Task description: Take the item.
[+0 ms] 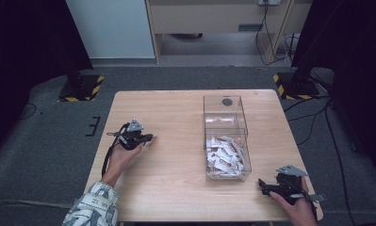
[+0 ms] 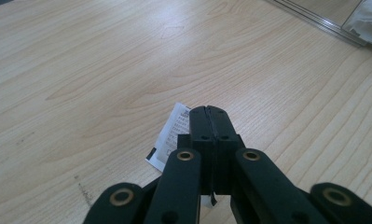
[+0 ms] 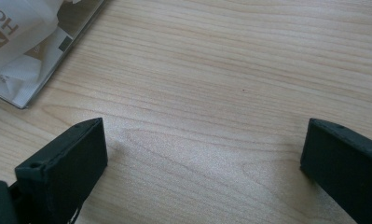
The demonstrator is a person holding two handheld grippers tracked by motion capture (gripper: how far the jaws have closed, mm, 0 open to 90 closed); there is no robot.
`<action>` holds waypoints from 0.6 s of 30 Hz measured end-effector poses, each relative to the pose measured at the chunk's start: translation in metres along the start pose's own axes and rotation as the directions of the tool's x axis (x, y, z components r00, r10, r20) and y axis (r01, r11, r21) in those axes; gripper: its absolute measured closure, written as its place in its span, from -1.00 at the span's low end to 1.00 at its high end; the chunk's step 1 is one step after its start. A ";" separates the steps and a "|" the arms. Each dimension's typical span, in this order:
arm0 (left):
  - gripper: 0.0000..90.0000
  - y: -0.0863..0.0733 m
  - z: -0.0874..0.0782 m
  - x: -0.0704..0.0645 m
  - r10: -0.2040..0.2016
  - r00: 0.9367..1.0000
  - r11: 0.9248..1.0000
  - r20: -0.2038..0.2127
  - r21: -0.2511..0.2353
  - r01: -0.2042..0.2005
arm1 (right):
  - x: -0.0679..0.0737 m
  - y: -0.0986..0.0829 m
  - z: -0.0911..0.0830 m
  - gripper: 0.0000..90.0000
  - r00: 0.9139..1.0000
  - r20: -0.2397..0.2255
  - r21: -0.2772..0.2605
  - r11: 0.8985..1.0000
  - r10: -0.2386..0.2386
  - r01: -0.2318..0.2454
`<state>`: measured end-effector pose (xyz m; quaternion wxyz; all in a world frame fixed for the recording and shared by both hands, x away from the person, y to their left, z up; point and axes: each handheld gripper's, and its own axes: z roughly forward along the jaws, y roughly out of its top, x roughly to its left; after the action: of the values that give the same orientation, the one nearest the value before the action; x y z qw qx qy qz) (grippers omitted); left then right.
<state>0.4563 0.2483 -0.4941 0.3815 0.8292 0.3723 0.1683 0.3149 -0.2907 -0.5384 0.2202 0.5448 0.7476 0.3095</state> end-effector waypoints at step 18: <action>0.99 -0.009 0.006 0.005 -0.017 1.000 1.000 -0.007 0.021 0.017 | 0.000 0.000 0.000 -0.98 1.000 0.000 0.000 1.000 0.000 0.000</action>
<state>0.4589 0.2532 -0.5052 0.3729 0.8293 0.3825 0.1638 0.3148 -0.2907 -0.5384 0.2202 0.5448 0.7476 0.3095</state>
